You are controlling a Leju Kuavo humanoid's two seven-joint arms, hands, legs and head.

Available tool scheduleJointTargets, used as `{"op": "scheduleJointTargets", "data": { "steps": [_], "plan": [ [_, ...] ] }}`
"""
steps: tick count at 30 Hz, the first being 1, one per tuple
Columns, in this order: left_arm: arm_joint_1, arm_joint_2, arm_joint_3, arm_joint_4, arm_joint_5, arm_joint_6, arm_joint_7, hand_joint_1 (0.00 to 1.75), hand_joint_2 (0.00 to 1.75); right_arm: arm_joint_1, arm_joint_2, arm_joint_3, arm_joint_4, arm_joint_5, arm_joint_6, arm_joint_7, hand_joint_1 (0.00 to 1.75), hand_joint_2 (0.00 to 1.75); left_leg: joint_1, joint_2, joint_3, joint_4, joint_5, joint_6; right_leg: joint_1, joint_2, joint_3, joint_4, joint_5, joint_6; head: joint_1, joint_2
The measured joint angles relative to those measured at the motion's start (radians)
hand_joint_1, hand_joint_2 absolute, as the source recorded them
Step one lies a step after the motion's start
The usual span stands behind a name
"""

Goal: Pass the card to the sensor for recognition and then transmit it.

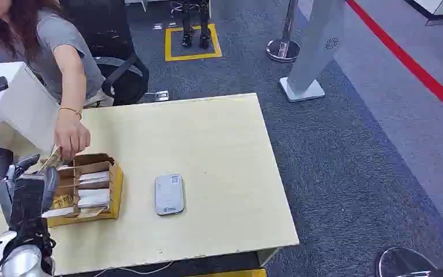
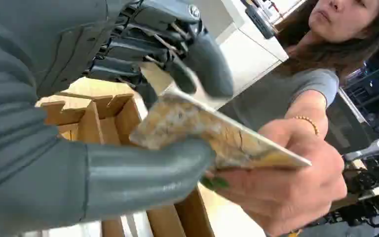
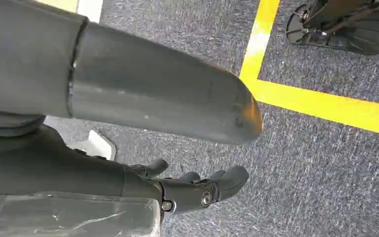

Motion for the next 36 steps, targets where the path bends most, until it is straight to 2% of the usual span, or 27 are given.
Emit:
{"op": "scheduleJointTargets", "data": {
  "steps": [20,29,36],
  "plan": [
    [-0.017,-0.019,0.005,0.002,-0.042,0.009,0.014,1.75,1.75,0.000,0.000,0.000,0.000,-0.003,-0.013,0.008,0.00,0.00,0.000,0.000,0.000,0.000,0.000,0.000,0.000,0.000,0.000,0.000,0.000,0.000,0.000,0.000],
    [-0.021,-0.043,-0.019,-0.001,-0.147,0.051,0.018,1.75,1.75,0.000,0.003,0.000,0.000,-0.010,-0.016,0.010,0.00,0.00,0.000,0.000,0.000,0.000,0.000,0.000,0.000,0.000,0.000,0.000,0.000,0.000,0.000,0.000],
    [-0.039,-0.060,-0.095,-0.028,-0.321,0.111,0.030,1.75,1.75,0.000,0.004,0.000,0.000,-0.009,-0.016,0.010,0.00,0.00,0.000,0.000,0.000,0.000,0.000,0.000,0.000,0.000,0.000,0.000,0.000,0.000,0.000,0.000]
  ]
}}
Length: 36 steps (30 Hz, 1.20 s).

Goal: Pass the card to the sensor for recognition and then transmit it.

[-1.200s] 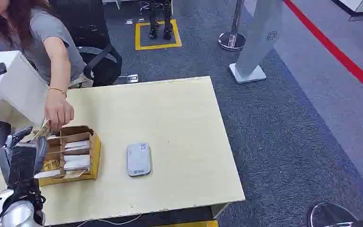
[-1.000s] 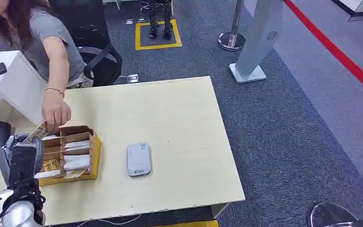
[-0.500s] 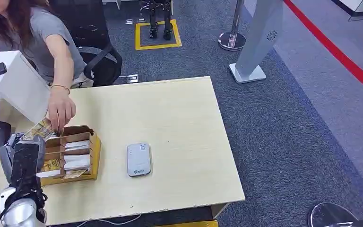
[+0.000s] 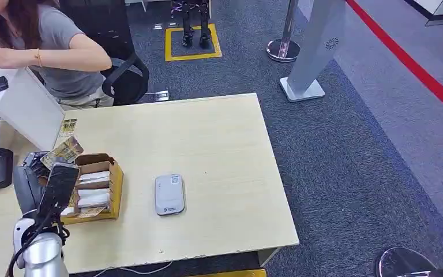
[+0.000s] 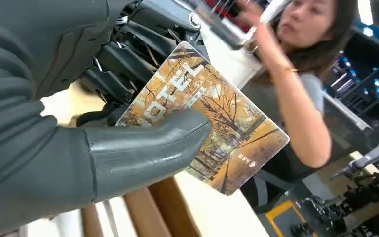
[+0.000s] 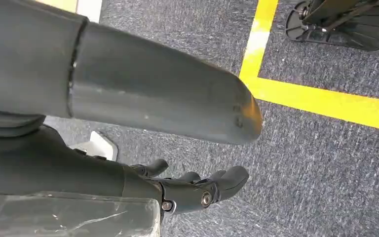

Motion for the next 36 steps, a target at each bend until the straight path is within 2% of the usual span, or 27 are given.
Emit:
{"op": "scheduleJointTargets", "data": {
  "steps": [5,8,13,17,23,27,29,32,36],
  "plan": [
    [-0.022,-0.001,-0.082,-0.004,-0.208,0.068,0.024,1.75,1.75,0.000,0.001,0.000,0.000,0.004,0.000,-0.002,0.00,0.00,0.000,0.000,0.000,0.000,0.000,0.000,0.000,0.000,0.000,0.000,0.000,0.000,0.000,0.000],
    [-0.036,0.000,-0.138,-0.004,-0.391,0.127,0.052,1.75,1.75,0.000,0.004,0.000,0.000,0.008,0.000,-0.003,0.00,0.00,0.000,0.000,0.000,0.000,0.000,0.000,0.000,0.000,0.000,0.000,0.000,0.000,0.000,0.000],
    [-0.051,0.007,-0.237,0.004,-0.607,0.160,0.099,1.75,1.75,-0.001,0.008,0.000,0.000,0.011,0.000,-0.004,0.00,0.00,0.000,0.000,0.000,0.000,0.000,0.000,0.000,0.000,0.000,0.000,0.000,0.000,0.000,0.000],
    [-0.055,0.017,-0.313,0.038,-0.715,0.194,0.133,1.75,1.75,-0.001,0.012,0.001,0.000,0.013,0.000,-0.003,0.00,0.00,0.000,0.000,0.000,0.000,0.000,0.000,0.000,0.000,0.000,0.000,0.000,0.000,0.000,0.000],
    [-0.071,0.048,-0.409,0.129,-0.824,0.235,0.208,1.75,1.75,-0.002,0.017,0.001,0.000,0.013,0.003,-0.002,0.00,0.00,0.000,0.000,0.000,0.000,0.000,0.000,0.000,0.000,0.000,0.000,0.000,0.000,0.000,0.000],
    [-0.104,0.111,-0.516,0.210,-0.832,0.239,0.324,1.75,1.75,-0.002,0.019,0.001,0.000,0.015,0.003,-0.004,0.00,0.00,0.000,0.000,0.000,0.000,0.000,0.000,0.000,0.000,0.000,0.000,0.000,0.000,0.000,0.000],
    [-0.119,0.141,-0.575,0.247,-0.833,0.245,0.364,1.75,1.75,-0.003,0.019,0.001,0.000,0.015,0.003,-0.005,0.00,0.00,0.000,0.000,0.000,0.000,0.000,0.000,0.000,0.000,0.000,0.000,0.000,0.000,0.000,0.000],
    [-0.129,0.166,-0.632,0.287,-0.834,0.252,0.380,1.75,1.75,-0.004,0.019,0.001,0.000,0.015,0.003,-0.007,0.00,0.00,0.000,0.000,0.000,0.000,0.000,0.000,0.000,0.000,0.000,0.000,0.000,0.000,0.000,0.000],
    [-0.137,0.186,-0.666,0.317,-0.835,0.254,0.382,1.75,1.75,-0.004,0.019,0.001,0.000,0.015,0.003,-0.008,0.00,0.00,0.000,0.000,0.000,0.000,0.000,0.000,0.000,0.000,0.000,0.000,0.000,0.000,0.000,0.000]
  ]
}}
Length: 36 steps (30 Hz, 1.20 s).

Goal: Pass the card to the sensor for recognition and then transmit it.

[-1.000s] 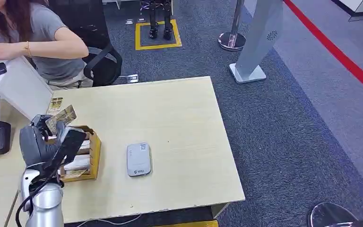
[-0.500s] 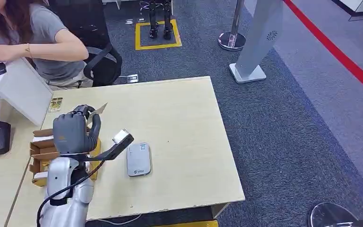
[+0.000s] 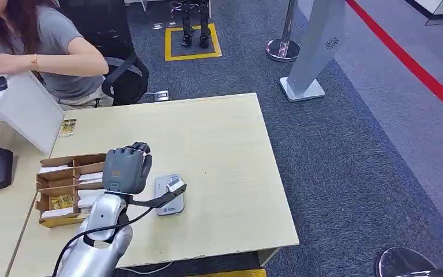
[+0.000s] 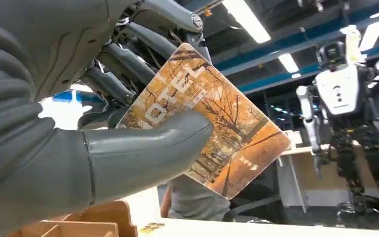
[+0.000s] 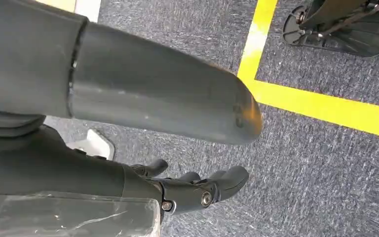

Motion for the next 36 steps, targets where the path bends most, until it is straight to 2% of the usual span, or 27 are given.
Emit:
{"op": "scheduleJointTargets", "data": {
  "steps": [3,5,8,11,14,19,26,36],
  "plan": [
    [-0.004,0.010,-0.016,0.015,0.000,-0.001,0.002,1.75,1.75,0.000,0.000,0.000,0.000,0.000,0.000,-0.002,0.00,0.00,0.000,0.000,0.000,0.000,0.000,0.000,0.000,0.000,0.000,0.000,0.000,0.000,0.000,0.000],
    [-0.015,0.022,-0.040,0.028,0.000,-0.005,0.040,1.75,1.75,0.000,0.000,0.000,0.000,0.001,0.000,-0.002,0.00,0.00,0.000,0.000,0.000,0.000,0.000,0.000,0.000,0.000,0.000,0.000,0.000,0.000,0.000,0.000],
    [-0.047,0.046,-0.112,0.083,0.000,0.003,0.106,1.75,1.75,-0.003,0.000,0.003,0.000,0.004,0.000,-0.004,0.00,0.00,0.000,0.000,0.000,0.000,0.000,0.000,0.000,0.000,0.000,0.000,0.000,0.000,0.000,0.000],
    [-0.073,0.061,-0.191,0.162,0.000,0.033,0.144,1.75,1.75,-0.007,0.000,0.006,0.000,0.005,0.000,-0.004,0.00,0.00,0.000,0.000,0.000,0.000,0.000,0.000,0.000,0.000,0.000,0.000,0.000,-0.001,0.000,0.000],
    [-0.094,0.068,-0.257,0.233,0.000,0.051,0.156,1.75,1.75,-0.011,0.000,0.010,0.000,0.007,0.002,-0.004,0.00,0.00,0.000,0.000,0.000,0.000,0.000,0.000,0.000,0.000,0.000,0.000,0.001,-0.001,0.000,0.000],
    [-0.125,0.072,-0.355,0.335,0.000,0.039,0.180,1.75,1.75,-0.015,0.000,0.021,0.000,0.007,0.003,-0.002,0.00,0.00,0.000,0.000,0.000,0.000,0.000,0.000,0.000,0.000,0.000,0.000,0.000,-0.001,0.000,0.000],
    [-0.157,0.064,-0.442,0.472,0.000,0.061,0.153,1.75,1.75,-0.022,0.000,0.025,0.000,0.007,0.003,-0.002,0.00,0.00,0.000,0.000,0.000,0.000,0.000,0.000,0.000,0.000,0.000,0.000,0.000,-0.001,0.000,0.000],
    [-0.185,0.038,-0.470,0.573,0.000,0.056,0.135,1.75,1.75,-0.028,0.000,0.026,0.000,0.007,0.003,-0.002,0.00,0.00,0.000,-0.001,0.003,0.000,0.000,0.000,0.000,-0.001,0.004,0.000,0.001,-0.001,0.000,0.000]
  ]
}}
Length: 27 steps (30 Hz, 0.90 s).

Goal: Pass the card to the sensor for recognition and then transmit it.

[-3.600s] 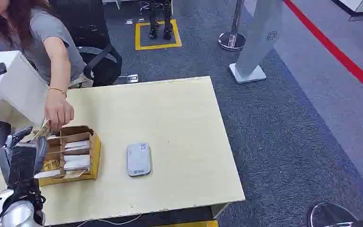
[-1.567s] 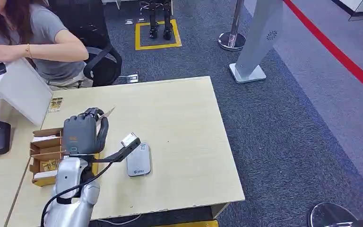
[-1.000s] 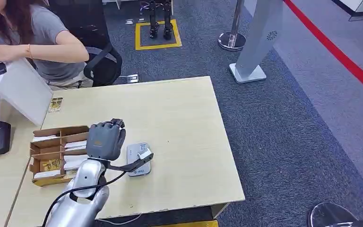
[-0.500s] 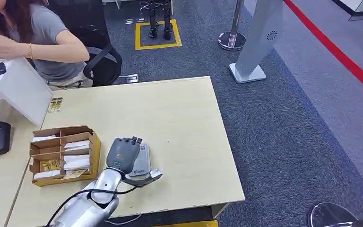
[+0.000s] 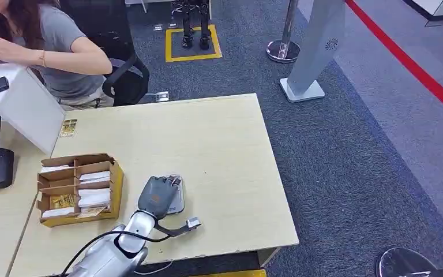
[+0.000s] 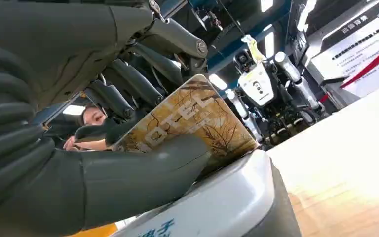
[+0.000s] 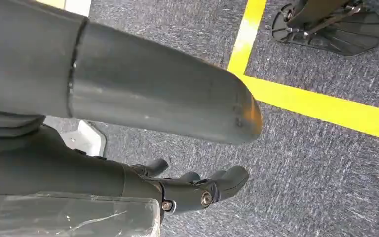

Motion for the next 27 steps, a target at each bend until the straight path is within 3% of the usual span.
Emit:
{"op": "scheduleJointTargets", "data": {
  "steps": [9,16,19,22,27],
  "plan": [
    [-0.014,-0.006,-0.001,0.012,0.000,0.044,0.060,1.75,1.75,-0.001,0.000,0.000,0.000,-0.006,-0.001,0.009,0.00,0.00,0.000,0.000,0.001,0.000,0.001,0.000,0.000,0.000,0.001,0.000,0.000,0.000,0.000,0.000],
    [0.017,0.012,0.107,-0.206,0.000,0.001,0.020,1.75,1.75,0.007,0.000,0.000,0.000,-0.021,-0.003,0.008,0.00,0.00,0.000,0.000,0.000,0.000,0.002,-0.001,0.000,0.000,-0.001,0.000,0.001,-0.001,0.000,0.000],
    [0.055,0.008,0.177,-0.307,0.001,0.032,-0.039,1.75,1.75,0.011,0.000,0.000,0.000,-0.024,-0.003,0.008,0.00,0.00,0.000,0.000,-0.001,0.000,0.002,-0.001,0.000,0.000,-0.001,0.000,0.001,-0.001,0.000,0.000],
    [0.120,-0.044,0.333,-0.464,0.001,0.021,-0.206,1.75,1.75,0.018,0.000,0.000,0.000,-0.027,-0.007,0.006,0.00,0.00,0.000,0.000,-0.003,0.000,0.002,-0.001,0.000,0.000,-0.003,0.000,0.001,-0.001,0.000,0.000],
    [0.164,-0.089,0.479,-0.598,0.001,0.008,-0.243,1.75,1.75,0.024,0.000,0.000,0.000,-0.029,-0.007,0.006,0.00,0.00,0.000,0.000,-0.002,0.000,0.001,-0.001,0.000,0.000,-0.003,0.000,0.001,-0.001,0.000,0.000]
  ]
}}
